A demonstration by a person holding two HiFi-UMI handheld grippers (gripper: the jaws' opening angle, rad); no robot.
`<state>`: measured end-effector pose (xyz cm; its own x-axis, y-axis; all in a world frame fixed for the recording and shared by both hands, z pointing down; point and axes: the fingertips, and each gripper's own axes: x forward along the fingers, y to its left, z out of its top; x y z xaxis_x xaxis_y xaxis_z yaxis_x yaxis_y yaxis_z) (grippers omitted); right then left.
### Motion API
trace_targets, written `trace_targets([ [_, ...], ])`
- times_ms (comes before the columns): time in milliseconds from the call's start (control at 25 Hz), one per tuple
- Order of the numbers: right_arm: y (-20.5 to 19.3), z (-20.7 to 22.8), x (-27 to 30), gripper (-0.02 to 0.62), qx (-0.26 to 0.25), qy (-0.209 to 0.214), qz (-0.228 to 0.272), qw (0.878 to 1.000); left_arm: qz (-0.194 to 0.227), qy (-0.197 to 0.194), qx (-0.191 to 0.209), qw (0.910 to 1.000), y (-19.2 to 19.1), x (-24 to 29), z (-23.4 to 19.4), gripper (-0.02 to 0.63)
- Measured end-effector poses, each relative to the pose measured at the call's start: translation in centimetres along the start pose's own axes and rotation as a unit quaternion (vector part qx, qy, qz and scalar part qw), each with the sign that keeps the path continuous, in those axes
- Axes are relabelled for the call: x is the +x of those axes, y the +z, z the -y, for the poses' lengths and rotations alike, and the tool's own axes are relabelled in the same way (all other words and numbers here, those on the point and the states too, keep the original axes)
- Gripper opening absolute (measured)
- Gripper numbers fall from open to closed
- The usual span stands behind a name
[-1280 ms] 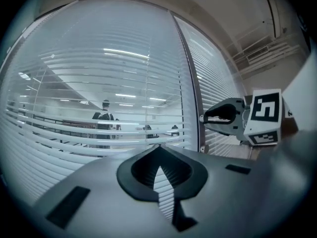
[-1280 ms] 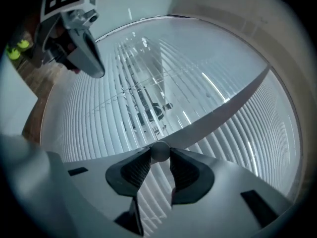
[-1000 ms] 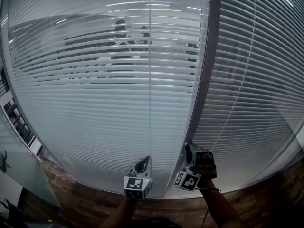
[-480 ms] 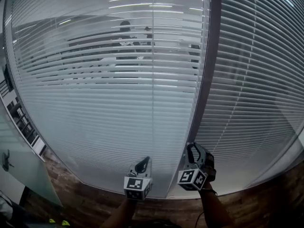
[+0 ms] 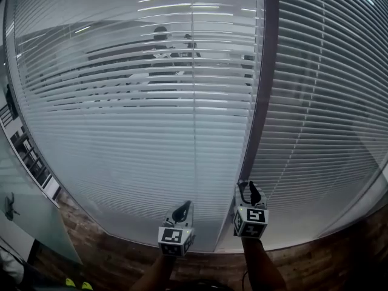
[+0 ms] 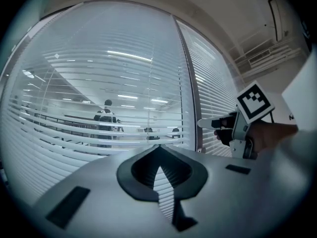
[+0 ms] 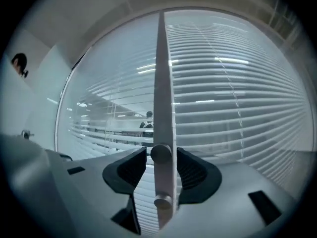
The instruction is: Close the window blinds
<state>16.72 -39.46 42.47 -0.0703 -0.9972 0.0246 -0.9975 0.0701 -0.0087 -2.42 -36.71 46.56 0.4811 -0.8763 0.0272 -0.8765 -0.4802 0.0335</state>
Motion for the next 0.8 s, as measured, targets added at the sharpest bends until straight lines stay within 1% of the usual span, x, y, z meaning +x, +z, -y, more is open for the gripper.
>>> trace_targets([
  [80, -0.3, 0.3, 0.2, 0.173, 0.055, 0.004, 0.002, 0.998, -0.001, -0.004, 0.000, 1.0000, -0.2, 0.0, 0.1, 0.000],
  [120, -0.4, 0.4, 0.3, 0.172, 0.071, 0.006, 0.007, 0.997, 0.000, -0.007, 0.001, 1.0000, -0.4, 0.0, 0.1, 0.000],
  [160, -0.4, 0.4, 0.2, 0.145, 0.080, 0.006, 0.008, 0.997, 0.002, -0.007, 0.002, 1.0000, -0.4, 0.0, 0.1, 0.000],
  [200, -0.3, 0.3, 0.2, 0.133, 0.084, 0.007, 0.009, 0.996, 0.002, -0.004, 0.002, 1.0000, -0.3, -0.1, -0.1, 0.000],
  [320, -0.4, 0.3, 0.4, 0.130, 0.089, 0.012, 0.023, 0.996, 0.002, 0.005, 0.003, 1.0000, 0.0, -0.3, -0.5, 0.000],
  [400, -0.4, 0.3, 0.4, 0.129, 0.088, 0.010, 0.028, 0.996, 0.004, 0.003, 0.003, 1.0000, 0.0, -0.2, -0.5, 0.000],
  [520, -0.3, 0.2, 0.3, 0.129, 0.060, 0.005, 0.030, 0.998, 0.002, 0.001, 0.001, 1.0000, -0.2, -0.3, -0.3, 0.000],
  [640, -0.4, 0.1, 0.3, 0.129, 0.015, 0.005, 0.025, 1.000, 0.003, 0.004, 0.004, 1.0000, 0.1, -0.5, -0.3, 0.000],
  [800, -0.4, -0.1, 0.3, 0.129, -0.056, 0.004, 0.023, 0.998, 0.022, 0.000, 0.003, 0.9997, 0.9, -0.8, 0.1, 0.000],
])
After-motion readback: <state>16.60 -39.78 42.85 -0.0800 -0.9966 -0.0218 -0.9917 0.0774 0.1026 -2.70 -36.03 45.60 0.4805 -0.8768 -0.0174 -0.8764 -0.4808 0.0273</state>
